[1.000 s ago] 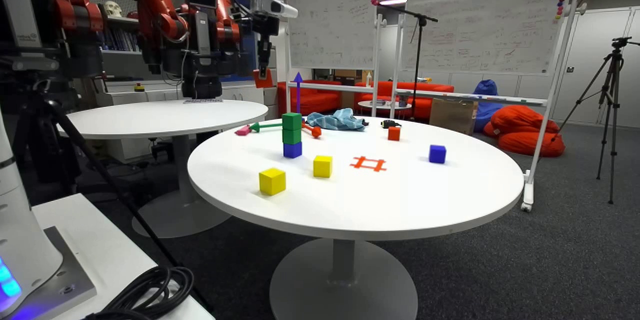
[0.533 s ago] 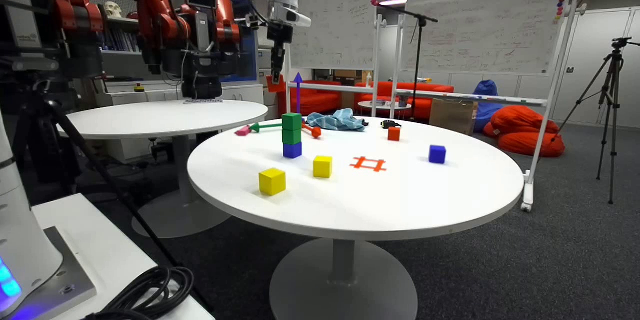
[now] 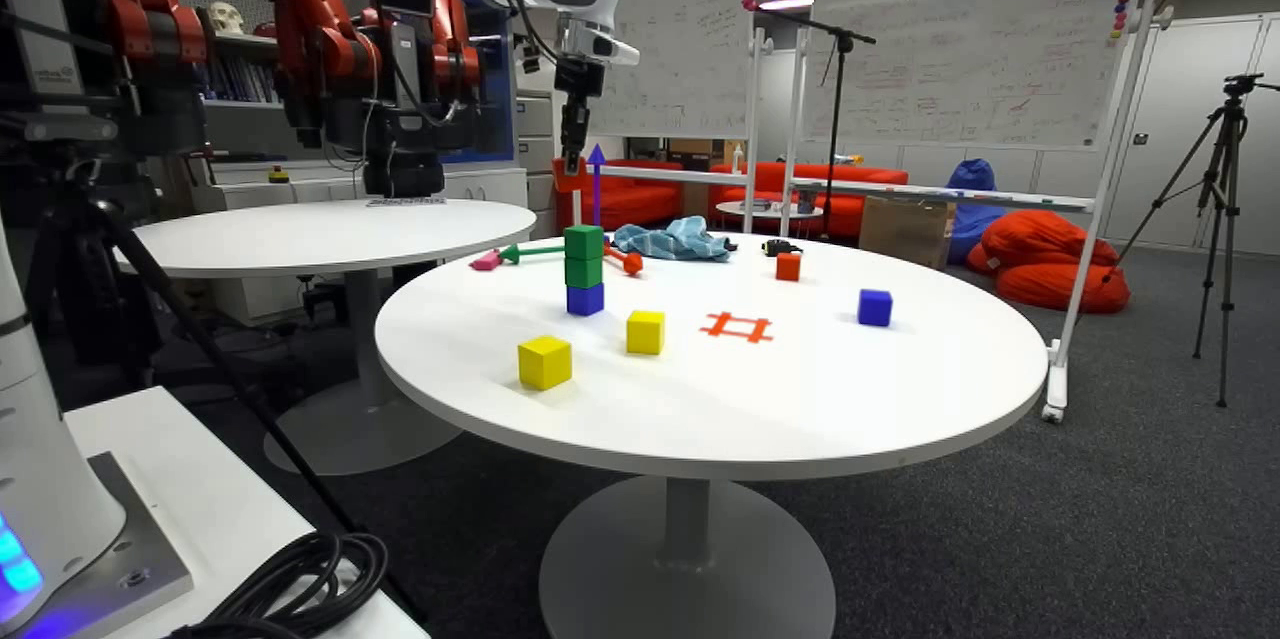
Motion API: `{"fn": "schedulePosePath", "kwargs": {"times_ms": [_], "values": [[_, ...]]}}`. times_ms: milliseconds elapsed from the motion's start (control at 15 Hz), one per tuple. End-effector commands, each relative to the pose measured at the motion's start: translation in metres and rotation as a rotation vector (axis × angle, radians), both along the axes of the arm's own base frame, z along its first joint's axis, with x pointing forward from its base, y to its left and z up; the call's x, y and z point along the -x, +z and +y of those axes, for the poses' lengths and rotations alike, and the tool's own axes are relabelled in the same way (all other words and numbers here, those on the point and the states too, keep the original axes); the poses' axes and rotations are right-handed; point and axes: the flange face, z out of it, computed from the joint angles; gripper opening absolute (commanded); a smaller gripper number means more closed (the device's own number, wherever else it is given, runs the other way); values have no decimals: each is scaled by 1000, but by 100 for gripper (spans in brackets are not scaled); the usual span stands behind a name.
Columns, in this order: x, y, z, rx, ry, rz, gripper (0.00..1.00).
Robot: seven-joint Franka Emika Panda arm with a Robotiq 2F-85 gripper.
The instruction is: Put one orange block on top of the stacked blocks.
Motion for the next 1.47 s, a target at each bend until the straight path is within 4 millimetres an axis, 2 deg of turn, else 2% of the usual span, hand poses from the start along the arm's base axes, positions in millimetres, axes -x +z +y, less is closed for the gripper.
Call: {"fn": "schedulePosePath", "kwargs": {"times_ms": [0, 867, 933, 1400], "values": [[-1, 1, 0, 0, 0, 0, 54], [-3, 1, 1, 1, 1, -1, 54], [-3, 1, 1, 1, 1, -1, 29], [-5, 0, -5, 60, 43, -2, 29]]}}
